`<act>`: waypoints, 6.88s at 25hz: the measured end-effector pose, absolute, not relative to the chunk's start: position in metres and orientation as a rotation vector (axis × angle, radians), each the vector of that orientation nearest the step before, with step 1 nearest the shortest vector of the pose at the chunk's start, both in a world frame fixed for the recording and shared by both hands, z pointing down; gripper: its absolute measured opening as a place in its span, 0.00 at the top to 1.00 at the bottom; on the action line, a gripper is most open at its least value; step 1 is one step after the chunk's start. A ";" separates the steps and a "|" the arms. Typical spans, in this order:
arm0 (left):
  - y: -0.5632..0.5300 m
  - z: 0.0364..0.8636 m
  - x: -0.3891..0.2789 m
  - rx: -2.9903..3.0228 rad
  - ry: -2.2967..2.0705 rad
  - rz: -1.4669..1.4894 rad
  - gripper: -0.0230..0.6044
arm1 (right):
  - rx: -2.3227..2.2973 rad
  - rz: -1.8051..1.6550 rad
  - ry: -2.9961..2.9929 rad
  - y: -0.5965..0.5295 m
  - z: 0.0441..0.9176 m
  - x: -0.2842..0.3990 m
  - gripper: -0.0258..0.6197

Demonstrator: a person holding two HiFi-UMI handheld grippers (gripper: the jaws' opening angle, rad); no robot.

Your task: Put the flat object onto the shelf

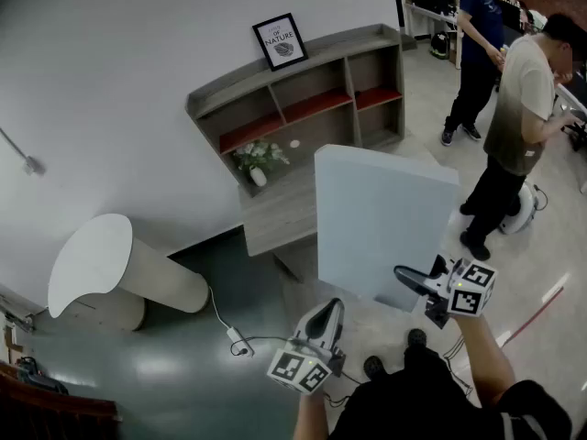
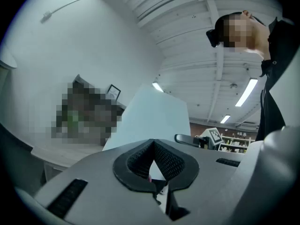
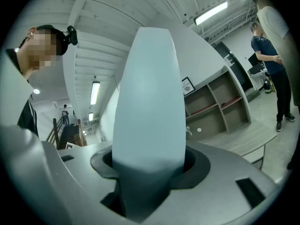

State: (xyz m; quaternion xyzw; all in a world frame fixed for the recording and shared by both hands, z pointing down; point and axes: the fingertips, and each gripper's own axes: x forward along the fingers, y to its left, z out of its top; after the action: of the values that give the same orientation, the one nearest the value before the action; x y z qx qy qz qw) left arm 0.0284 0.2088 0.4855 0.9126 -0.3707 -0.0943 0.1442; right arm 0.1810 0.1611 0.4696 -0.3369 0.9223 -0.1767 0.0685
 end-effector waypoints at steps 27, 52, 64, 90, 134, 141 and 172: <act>0.197 0.514 0.017 2.616 -1.029 -0.209 0.95 | -0.959 -0.680 2.756 0.138 0.492 0.172 0.57; 0.002 0.468 0.052 2.568 -1.332 -0.202 0.95 | -0.680 -0.732 2.830 -0.103 0.478 0.182 0.57; -0.036 0.500 -0.011 2.432 -1.444 -0.234 0.95 | -0.557 -0.799 2.934 -0.154 0.498 0.109 0.57; -0.259 0.434 -0.160 2.669 -1.255 -0.307 0.95 | -0.408 -0.130 2.969 -0.378 0.247 -0.064 0.57; -0.270 0.431 -0.172 2.662 -1.240 -0.284 0.95 | -0.291 0.139 3.123 -0.546 0.210 -0.148 0.57; -0.272 0.431 -0.176 2.660 -1.249 -0.278 0.95 | -0.251 0.146 3.102 -0.550 0.215 -0.146 0.57; -0.260 0.437 -0.171 2.674 -1.236 -0.235 0.95 | -0.499 0.192 3.067 -0.553 0.205 -0.126 0.48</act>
State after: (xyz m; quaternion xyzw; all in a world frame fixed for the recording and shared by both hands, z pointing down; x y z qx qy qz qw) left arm -0.1708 -0.2603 0.4371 0.9009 -0.4165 -0.0792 0.0932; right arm -0.1259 -0.5530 0.2047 -0.1603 0.9850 0.0616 0.0141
